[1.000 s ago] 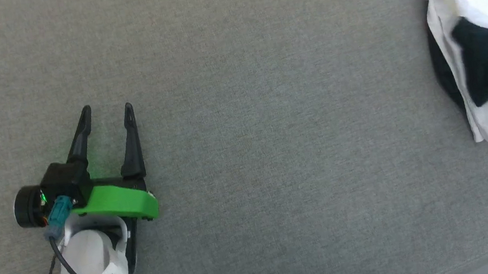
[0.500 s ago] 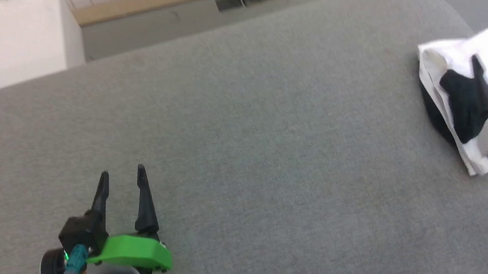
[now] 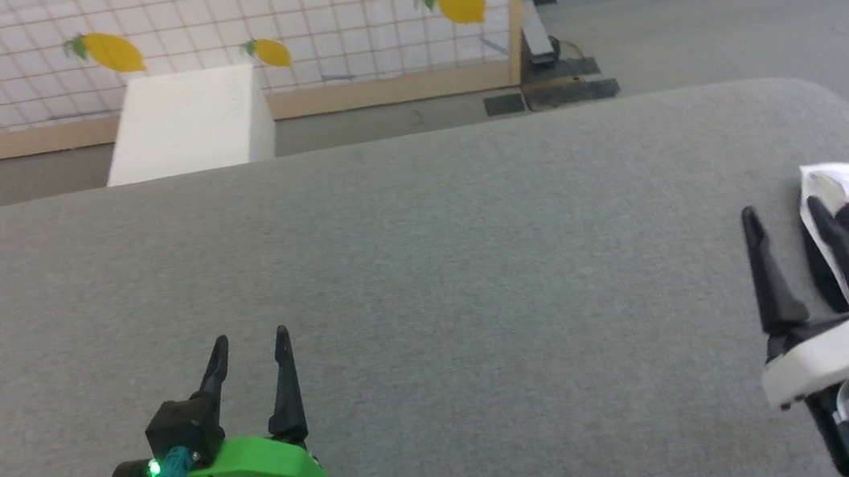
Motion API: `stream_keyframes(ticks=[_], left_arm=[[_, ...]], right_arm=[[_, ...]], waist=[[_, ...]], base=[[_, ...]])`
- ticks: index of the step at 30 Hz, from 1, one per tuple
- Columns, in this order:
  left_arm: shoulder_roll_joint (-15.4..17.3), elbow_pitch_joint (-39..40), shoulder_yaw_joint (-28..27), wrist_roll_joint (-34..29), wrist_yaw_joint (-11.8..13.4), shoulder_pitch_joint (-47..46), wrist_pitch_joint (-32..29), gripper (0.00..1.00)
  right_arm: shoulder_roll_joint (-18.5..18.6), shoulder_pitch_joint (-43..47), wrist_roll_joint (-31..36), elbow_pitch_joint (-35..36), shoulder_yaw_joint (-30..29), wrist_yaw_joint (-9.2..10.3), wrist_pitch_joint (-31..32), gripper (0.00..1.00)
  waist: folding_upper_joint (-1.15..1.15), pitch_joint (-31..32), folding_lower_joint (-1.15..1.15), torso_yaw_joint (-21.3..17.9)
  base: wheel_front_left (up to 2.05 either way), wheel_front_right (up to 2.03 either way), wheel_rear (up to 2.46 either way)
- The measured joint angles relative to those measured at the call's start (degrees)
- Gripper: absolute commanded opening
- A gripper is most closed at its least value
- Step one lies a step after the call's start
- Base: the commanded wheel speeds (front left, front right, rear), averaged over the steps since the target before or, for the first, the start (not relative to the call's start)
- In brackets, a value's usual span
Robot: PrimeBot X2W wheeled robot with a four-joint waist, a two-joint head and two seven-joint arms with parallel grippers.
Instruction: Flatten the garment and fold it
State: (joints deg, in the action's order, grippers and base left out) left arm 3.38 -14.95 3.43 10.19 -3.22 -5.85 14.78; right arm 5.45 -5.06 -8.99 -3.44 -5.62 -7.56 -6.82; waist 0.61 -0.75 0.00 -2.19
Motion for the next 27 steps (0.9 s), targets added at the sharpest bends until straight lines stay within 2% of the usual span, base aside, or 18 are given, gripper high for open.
stream_keyframes(ticks=[9,16,27], left_arm=[[-0.2,0.1,1.2,0.4,0.4,1.0,0.0,1.0],[-0.2,0.6,1.6,1.3,0.9,2.5,0.0,1.0],[-0.2,0.7,2.4,1.9,1.4,3.0,0.0,1.0]], right_arm=[[-2.2,4.9,2.7,0.9,1.3,-0.01,-2.4,1.0],[-2.4,8.2,2.1,1.1,1.3,-0.01,-2.8,1.0],[-2.4,8.4,1.3,1.1,1.6,-0.01,-2.7,1.0]], waist=[[0.0,2.1,0.0,3.1],[0.0,3.0,0.0,3.4],[0.0,2.7,0.0,3.4]], base=[[0.0,0.0,0.0],[0.0,0.0,0.0],[0.0,0.0,0.0]])
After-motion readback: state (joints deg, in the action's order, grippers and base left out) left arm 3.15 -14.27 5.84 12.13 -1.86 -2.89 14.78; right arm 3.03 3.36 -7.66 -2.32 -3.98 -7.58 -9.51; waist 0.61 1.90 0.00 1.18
